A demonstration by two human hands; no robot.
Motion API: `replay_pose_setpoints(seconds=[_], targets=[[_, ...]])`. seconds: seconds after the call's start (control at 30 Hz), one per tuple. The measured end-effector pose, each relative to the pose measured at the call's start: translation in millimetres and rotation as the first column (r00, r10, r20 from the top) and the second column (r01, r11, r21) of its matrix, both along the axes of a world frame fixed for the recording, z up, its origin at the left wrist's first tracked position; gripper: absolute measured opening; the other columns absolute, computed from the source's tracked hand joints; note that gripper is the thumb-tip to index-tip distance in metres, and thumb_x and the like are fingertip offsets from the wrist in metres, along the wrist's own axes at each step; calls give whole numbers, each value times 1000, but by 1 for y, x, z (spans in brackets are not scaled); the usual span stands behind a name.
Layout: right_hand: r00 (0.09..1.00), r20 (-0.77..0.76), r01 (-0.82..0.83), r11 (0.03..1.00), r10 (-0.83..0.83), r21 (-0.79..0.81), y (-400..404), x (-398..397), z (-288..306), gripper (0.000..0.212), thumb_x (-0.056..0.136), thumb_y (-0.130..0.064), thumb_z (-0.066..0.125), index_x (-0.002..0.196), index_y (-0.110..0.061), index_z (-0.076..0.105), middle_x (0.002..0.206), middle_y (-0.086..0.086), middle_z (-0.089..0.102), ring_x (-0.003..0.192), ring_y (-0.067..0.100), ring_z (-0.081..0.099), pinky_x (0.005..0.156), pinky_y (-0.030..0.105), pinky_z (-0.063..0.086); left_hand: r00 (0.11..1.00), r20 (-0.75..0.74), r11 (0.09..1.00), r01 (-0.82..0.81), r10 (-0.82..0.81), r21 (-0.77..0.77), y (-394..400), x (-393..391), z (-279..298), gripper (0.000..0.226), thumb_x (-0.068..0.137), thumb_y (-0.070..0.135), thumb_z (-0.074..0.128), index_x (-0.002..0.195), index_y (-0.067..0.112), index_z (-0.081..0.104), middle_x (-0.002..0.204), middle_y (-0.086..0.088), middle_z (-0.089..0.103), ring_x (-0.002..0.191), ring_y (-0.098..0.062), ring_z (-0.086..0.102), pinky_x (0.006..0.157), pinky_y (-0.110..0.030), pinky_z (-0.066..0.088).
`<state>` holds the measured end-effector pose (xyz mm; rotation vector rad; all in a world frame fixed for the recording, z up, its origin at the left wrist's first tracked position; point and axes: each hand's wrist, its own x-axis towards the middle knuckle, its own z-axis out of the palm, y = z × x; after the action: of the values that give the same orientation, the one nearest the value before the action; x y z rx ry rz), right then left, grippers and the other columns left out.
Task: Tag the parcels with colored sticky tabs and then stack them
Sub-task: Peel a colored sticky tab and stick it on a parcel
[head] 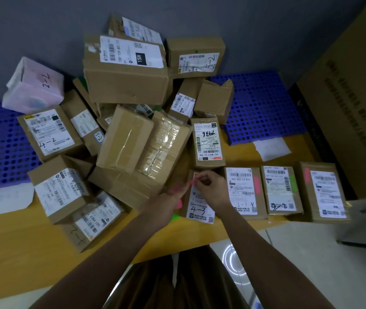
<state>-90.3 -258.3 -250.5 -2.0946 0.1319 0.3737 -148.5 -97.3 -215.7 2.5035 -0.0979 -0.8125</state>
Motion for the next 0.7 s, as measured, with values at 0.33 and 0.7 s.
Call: replay_pose_setpoints(seconds=[0.33, 0.7], targets=[[999, -13, 38, 999, -38, 4, 0, 2, -3, 6, 84, -9, 70, 90, -9, 69, 74, -9, 61, 69, 3, 58, 62, 11, 44, 987, -17, 983, 161, -160, 89, -8, 11, 4, 73, 99, 13, 39, 149, 40, -7, 128, -11, 52, 103, -28, 58, 78, -33, 46], [999, 40, 11, 998, -9, -56, 3, 0, -5, 10, 85, -6, 68, 94, -10, 65, 71, -9, 56, 65, -1, 52, 58, 6, 41, 977, -83, 940, 212, -197, 269, -21, 13, -10, 80, 95, 9, 39, 150, 34, -13, 143, -14, 38, 104, -33, 57, 75, -38, 48]])
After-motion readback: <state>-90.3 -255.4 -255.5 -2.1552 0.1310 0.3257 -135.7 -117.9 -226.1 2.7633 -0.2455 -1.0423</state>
